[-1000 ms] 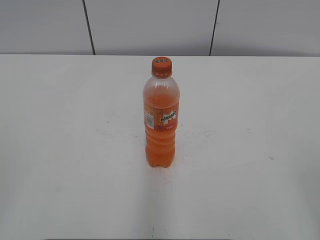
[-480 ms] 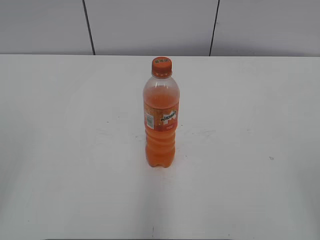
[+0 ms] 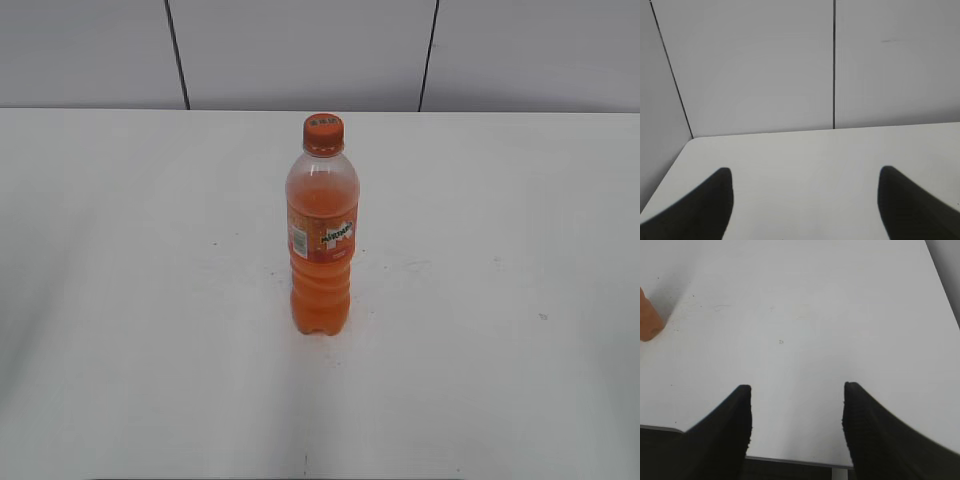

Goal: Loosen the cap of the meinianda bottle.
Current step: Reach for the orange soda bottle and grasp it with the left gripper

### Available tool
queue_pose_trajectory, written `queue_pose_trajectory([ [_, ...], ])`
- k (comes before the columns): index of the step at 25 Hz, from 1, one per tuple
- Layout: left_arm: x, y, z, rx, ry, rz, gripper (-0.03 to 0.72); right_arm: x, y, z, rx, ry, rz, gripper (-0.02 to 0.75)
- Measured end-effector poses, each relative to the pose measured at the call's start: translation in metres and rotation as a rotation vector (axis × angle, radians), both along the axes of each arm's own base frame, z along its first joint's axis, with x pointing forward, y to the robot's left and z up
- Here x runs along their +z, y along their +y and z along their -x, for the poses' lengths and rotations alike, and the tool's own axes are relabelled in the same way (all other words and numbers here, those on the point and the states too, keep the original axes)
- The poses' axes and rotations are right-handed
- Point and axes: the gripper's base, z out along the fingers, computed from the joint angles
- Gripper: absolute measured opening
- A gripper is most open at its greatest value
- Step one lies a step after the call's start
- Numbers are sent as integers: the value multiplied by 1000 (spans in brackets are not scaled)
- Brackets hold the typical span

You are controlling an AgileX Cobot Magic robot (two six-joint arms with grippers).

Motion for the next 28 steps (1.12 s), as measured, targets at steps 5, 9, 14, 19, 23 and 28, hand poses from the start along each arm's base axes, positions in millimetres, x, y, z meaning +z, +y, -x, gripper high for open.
queue_pose_trajectory([
  [5,-8,-3,-36,-15,-4,-2,540,0,0,0,0,0,0,437],
  [9,-32,-11,-72,-58,67,-1,540,0,0,0,0,0,0,437],
  [14,-51,-34,-104,-297,54,23,540,0,0,0,0,0,0,437],
  [19,-73,-53,-139,-659,119,83,540,0,0,0,0,0,0,437],
  [23,-93,-61,-160,-897,188,52,540,0,0,0,0,0,0,437],
  [28,-119,-75,-173,-1115,254,-46,540,0,0,0,0,0,0,437],
])
